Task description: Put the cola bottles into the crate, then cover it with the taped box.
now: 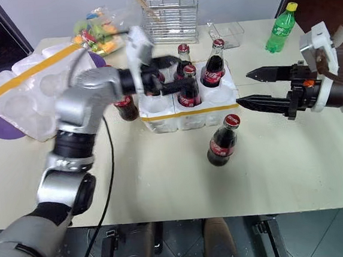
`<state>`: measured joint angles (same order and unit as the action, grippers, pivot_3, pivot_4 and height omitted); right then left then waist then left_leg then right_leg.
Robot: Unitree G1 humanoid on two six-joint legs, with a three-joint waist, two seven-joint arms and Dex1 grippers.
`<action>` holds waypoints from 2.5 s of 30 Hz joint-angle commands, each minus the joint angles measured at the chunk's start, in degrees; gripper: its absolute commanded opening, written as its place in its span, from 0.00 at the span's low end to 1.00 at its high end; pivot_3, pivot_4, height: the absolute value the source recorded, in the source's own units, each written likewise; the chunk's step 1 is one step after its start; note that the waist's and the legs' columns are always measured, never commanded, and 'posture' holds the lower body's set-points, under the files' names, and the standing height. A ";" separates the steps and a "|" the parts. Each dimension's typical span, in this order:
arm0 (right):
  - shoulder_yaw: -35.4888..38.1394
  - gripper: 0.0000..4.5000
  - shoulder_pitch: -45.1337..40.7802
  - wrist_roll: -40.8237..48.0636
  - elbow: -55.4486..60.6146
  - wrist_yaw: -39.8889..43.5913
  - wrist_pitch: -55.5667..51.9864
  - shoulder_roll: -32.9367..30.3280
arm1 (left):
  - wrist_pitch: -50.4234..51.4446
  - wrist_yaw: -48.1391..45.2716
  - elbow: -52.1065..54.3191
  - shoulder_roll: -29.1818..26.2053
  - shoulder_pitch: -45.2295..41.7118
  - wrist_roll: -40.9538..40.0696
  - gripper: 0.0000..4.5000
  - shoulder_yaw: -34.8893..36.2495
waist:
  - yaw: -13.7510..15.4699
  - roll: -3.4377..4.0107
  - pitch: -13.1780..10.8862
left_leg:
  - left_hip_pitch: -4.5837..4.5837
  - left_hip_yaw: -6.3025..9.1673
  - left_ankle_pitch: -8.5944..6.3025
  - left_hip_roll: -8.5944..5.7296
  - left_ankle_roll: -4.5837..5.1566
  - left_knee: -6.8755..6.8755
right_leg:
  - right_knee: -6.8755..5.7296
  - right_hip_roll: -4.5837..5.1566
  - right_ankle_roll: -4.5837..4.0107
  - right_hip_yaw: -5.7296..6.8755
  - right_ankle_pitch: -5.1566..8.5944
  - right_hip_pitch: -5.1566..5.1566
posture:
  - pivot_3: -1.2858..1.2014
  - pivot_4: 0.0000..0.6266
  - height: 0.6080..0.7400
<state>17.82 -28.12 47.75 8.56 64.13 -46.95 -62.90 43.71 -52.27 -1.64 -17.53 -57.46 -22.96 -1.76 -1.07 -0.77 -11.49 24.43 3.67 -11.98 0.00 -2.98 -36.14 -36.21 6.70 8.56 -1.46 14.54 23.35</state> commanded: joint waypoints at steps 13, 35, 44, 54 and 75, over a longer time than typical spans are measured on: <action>-5.06 1.00 -7.55 -4.04 -5.49 5.04 3.64 1.83 | 7.92 5.06 18.21 -26.69 23.73 -7.29 0.99 16.38 | 0.35 0.00 0.00 | -0.05 0.00 0.00 0.00 -0.01 -0.02 | 0.03 0.00 -0.02 0.01 0.01 -0.09 | 0.52 0.24 0.99; -0.28 1.00 -5.06 -0.56 0.10 0.95 -0.84 2.84 | -19.67 11.18 -17.19 -11.64 13.31 7.39 0.99 4.47 | 0.37 -0.02 0.01 | -0.04 -0.02 0.00 -0.01 -0.01 -0.05 | 0.04 0.01 -0.01 0.01 -0.01 -0.11 | 0.52 0.24 0.99; 1.00 1.00 -4.06 0.51 1.33 -1.48 -1.33 3.98 | -24.29 9.45 -28.63 -9.02 7.49 10.86 0.99 1.99 | 0.27 -0.02 0.01 | -0.04 -0.02 0.00 -0.01 0.00 -0.07 | 0.02 0.01 0.00 0.01 -0.02 -0.10 | 0.52 0.24 0.99; 2.64 1.00 -2.50 2.40 2.77 -3.24 -2.22 3.40 | -15.18 0.46 -18.38 -14.94 9.76 6.27 0.61 3.59 | -0.04 -0.02 0.00 | -0.03 -0.01 0.00 0.00 0.00 0.02 | 0.00 0.00 -0.01 0.01 -0.01 -0.01 | 0.52 0.24 0.99; 5.87 1.00 1.13 3.78 5.71 -5.87 -3.27 3.09 | -16.94 -12.47 -23.30 -9.45 -6.05 4.98 0.61 -6.75 | -0.12 -0.09 -0.06 | 0.03 0.02 0.01 -0.02 0.00 0.00 | 0.02 0.00 0.00 0.05 -0.01 0.01 | 0.52 0.24 0.99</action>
<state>21.08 -26.96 50.33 12.26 58.69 -50.35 -59.24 31.67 -64.52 -25.06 -26.35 -62.15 -19.63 -9.54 -1.19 -0.86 -11.55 24.46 3.68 -11.97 -0.02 -2.98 -36.11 -36.19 6.70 8.56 -1.42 14.53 23.39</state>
